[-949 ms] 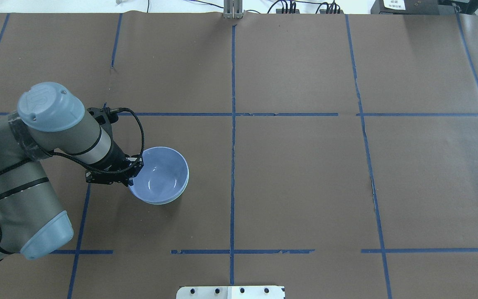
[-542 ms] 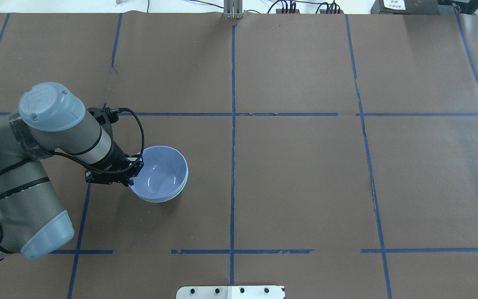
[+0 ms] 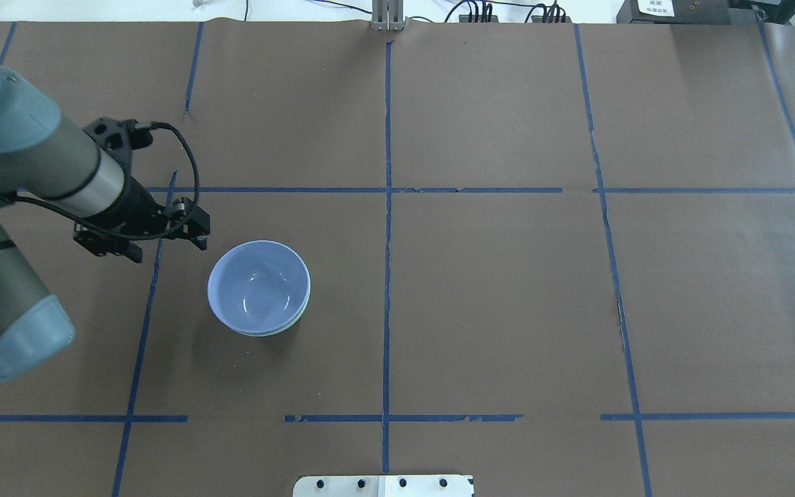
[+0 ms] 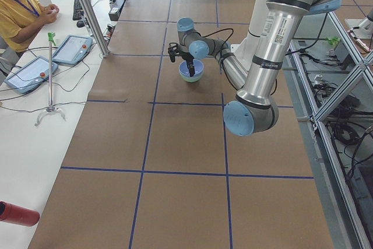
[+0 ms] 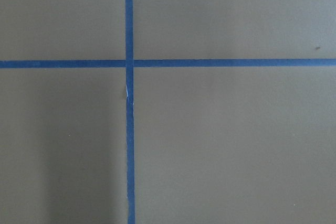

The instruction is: Stack blue bowl on green bowl

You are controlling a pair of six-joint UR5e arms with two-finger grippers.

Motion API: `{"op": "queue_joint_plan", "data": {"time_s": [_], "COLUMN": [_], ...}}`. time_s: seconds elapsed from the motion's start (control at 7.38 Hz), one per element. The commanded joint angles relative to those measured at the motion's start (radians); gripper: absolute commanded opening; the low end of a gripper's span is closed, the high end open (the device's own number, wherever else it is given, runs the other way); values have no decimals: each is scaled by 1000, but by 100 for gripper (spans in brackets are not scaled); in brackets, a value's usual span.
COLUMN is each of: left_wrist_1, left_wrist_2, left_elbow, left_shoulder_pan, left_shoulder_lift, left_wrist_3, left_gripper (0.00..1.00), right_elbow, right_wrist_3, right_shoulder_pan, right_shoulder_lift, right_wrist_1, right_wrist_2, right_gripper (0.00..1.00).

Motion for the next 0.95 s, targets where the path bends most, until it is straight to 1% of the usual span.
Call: {"op": "queue_joint_plan", "data": {"time_s": [0.0,0.14,0.41,0.54,0.68,0.81], "left_wrist_1": [41,55,58,60,75,87], "left_wrist_2": [-56,-56,-56,-56,-58,-59], "left_elbow": [-4,4,36,75,126,160], "left_shoulder_pan": [-184,-246,-437,-532,-662,-735], "left_shoulder_lift": [114,177,298,344,372,401], "left_wrist_3": [433,647,1058,1219,1341,1406], "left_gripper": [100,100,100,100,100,100], "right_elbow": [0,0,0,0,0,0], "right_wrist_3": [0,0,0,0,0,0], "right_shoulder_pan": [0,0,0,0,0,0], "right_shoulder_lift": [0,0,0,0,0,0], "right_wrist_1": [-1,-1,0,-1,0,-1], "right_wrist_2": [1,-1,-1,-1,-1,-1], "right_gripper": [100,100,100,100,100,100]}}
